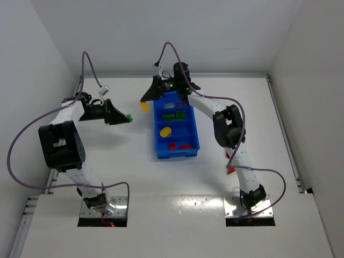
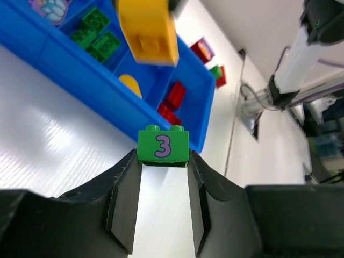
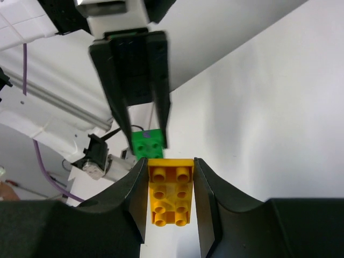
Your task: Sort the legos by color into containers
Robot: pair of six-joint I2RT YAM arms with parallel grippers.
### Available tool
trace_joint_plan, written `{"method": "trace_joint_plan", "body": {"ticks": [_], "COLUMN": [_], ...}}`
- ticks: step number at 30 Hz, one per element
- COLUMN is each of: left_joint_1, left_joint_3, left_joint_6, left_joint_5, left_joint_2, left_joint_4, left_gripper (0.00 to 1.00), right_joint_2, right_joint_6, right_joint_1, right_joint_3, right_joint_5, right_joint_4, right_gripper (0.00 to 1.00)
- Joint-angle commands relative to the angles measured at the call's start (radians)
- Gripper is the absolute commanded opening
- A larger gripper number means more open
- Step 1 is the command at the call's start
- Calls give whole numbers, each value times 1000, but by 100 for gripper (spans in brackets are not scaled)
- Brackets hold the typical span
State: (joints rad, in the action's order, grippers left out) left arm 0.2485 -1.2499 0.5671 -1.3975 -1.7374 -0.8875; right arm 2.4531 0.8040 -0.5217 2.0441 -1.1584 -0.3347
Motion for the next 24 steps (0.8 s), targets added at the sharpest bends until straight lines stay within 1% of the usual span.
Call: {"method": "trace_joint_plan", "body": {"ticks": [1, 4, 6, 9, 10, 12, 13, 14, 16, 17, 19, 20, 21, 22, 23, 24], "left_joint_1": [18, 54, 54, 21, 6, -23, -37, -63, -72, -104, -124, -138, -138, -138, -147, -147], "left_joint_3": [-113, -100, -118, -180, -218, -268, -331, -357, -375, -375, -347, -321, -321, -321, -332, -332], "left_joint_6": [483, 464, 464, 439, 429, 380, 341, 209, 40, -192, -353, -415, -521, -564, -599, -674], "left_joint_5": [35, 11, 11, -4, -5, 0, 15, 34, 78, 119, 239, 267, 291, 331, 366, 400], "left_joint_2": [-55, -70, -70, -59, -71, -83, -100, -109, -109, -78, -33, -16, -4, -4, -4, -4], "left_joint_4": [-416, -416, -416, -416, -416, -416, -395, -368, -201, -6, 150, 215, 266, 321, 337, 361], "left_gripper": [22, 22, 22, 23, 23, 23, 23, 23, 23, 20, 19, 19, 18, 18, 18, 18], "right_joint_2": [-77, -77, -106, -164, -207, -252, -278, -331, -382, -428, -468, -483, -499, -525, -537, -549], "right_joint_6": [-25, -37, -69, -112, -127, -215, -259, -351, -403, -431, -448, -466, -509, -532, -557, -606], "right_joint_1": [32, 41, 54, 77, 77, 97, 97, 97, 106, 106, 115, 115, 115, 115, 115, 115], "right_joint_3": [2, 2, -36, -108, -131, -194, -212, -254, -319, -341, -384, -412, -421, -430, -452, -462], "right_joint_5": [9, 9, 0, -15, -15, -15, 11, 26, 71, 94, 118, 133, 170, 190, 237, 270], "right_joint_4": [-23, -11, 2, 57, 98, 178, 228, 331, 422, 440, 460, 498, 523, 548, 594, 621], "right_gripper": [4, 4, 4, 4, 4, 4, 4, 4, 3, 3, 3, 3, 3, 3, 3, 3]}}
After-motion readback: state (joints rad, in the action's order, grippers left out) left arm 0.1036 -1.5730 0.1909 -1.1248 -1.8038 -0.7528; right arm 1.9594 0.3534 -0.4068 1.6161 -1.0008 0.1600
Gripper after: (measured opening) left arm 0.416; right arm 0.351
